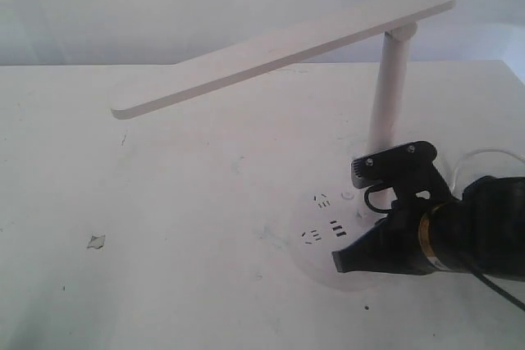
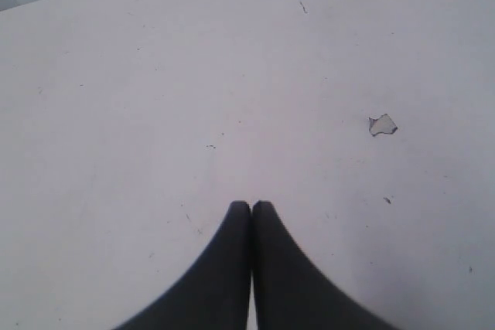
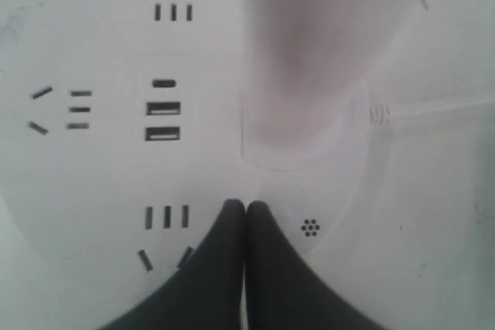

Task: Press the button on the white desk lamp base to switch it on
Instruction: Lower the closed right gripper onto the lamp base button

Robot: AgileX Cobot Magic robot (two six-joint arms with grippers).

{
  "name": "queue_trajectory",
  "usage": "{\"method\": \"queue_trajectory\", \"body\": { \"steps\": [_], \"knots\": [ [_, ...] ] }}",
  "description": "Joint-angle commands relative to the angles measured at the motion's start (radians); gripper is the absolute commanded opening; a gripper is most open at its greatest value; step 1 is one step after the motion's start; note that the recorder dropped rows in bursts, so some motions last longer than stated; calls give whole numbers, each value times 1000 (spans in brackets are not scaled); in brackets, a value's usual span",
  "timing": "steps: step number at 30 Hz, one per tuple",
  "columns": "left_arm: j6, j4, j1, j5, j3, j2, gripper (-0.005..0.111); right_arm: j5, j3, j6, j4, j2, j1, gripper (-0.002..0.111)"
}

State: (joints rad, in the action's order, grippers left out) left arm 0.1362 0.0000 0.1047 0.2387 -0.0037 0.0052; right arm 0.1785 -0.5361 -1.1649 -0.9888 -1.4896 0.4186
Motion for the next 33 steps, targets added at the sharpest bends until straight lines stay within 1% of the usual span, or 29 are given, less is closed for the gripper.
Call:
{"method": "queue_trajectory", "body": {
  "steps": [1,8,24,30,33],
  "knots": [
    [-2,-10,3,7,4,-5,0,53,-8,-1,-16,-3,0,0],
    [-2,-10,3,7,4,-5,0,15,-8,-9,-18,-3,0,0],
    [-2,-10,3,7,4,-5,0,37,-11,-30,-20,-4,0,0],
    [-2,-10,3,7,4,-5,0,44,-11,-194,-166,-4,0,0],
    [-2,-10,3,7,4,-5,0,44,-11,-230,-187,-4,0,0]
  ]
}}
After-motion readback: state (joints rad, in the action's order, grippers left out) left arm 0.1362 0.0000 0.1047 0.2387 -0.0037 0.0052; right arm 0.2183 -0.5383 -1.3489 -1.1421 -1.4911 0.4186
